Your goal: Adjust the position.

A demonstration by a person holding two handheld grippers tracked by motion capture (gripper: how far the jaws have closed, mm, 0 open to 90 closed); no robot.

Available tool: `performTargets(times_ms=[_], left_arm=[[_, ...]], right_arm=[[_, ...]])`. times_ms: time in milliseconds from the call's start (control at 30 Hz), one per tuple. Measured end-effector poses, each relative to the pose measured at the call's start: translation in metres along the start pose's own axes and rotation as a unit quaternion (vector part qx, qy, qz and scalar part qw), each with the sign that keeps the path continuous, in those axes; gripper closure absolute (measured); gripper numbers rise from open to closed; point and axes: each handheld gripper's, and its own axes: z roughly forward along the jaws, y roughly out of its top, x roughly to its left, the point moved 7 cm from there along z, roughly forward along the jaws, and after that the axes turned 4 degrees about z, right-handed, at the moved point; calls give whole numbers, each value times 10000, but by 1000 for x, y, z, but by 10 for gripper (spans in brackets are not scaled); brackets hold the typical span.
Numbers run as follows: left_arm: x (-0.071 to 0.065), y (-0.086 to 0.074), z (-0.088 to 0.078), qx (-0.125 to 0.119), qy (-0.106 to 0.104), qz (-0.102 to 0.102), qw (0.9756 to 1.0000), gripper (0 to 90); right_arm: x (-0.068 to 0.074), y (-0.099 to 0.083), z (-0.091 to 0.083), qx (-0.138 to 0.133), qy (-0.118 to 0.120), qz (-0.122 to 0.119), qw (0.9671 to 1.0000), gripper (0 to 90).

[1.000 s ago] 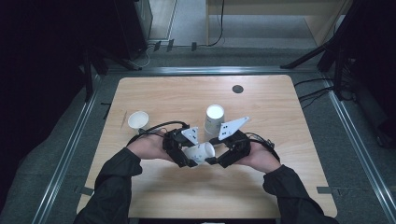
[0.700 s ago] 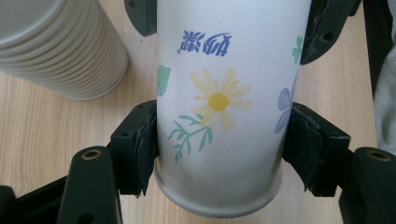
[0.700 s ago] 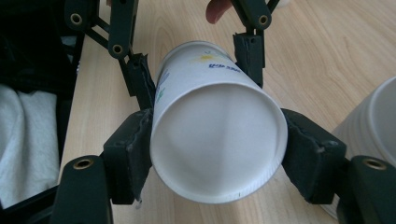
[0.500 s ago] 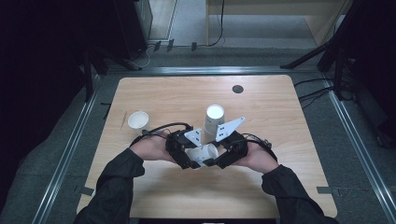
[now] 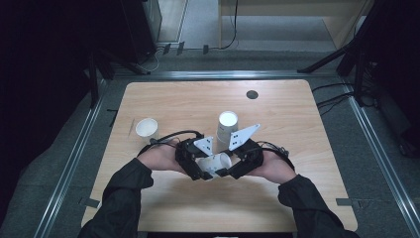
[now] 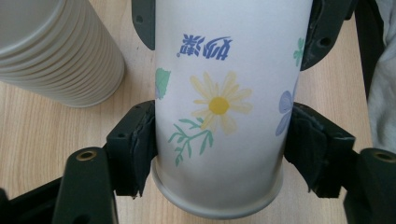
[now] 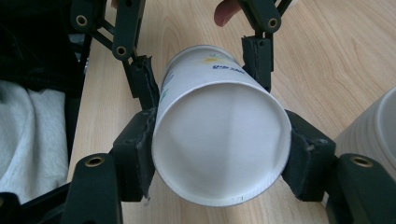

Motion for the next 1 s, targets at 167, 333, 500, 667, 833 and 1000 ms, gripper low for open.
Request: performTargets(times_ms=[167,333,500,667,833,1000], left_arm=[[3,-1,-4,-118,-16,-137,9998,194],[5,-4,-9,-341,20,-257,9991,174],[6,-9,-12,-531,-47,-424,9977,150],[6,-12,-15,-784,-10,-570,9953,133],[5,-14,-15,-989,23,-614,9932,135],[6,-14,-14,-1302,-83,-792,9883,136]], right_arm=[[-3,1,-5,-76,-48,-12,10000,360],[-6,1,-14,-198,-80,69,9997,359],[-7,2,-19,-308,-106,97,9994,359],[-7,4,-24,-424,-70,120,9990,358],[-6,7,-28,-529,-47,128,9985,358],[-5,9,-30,-602,-25,114,9981,357]])
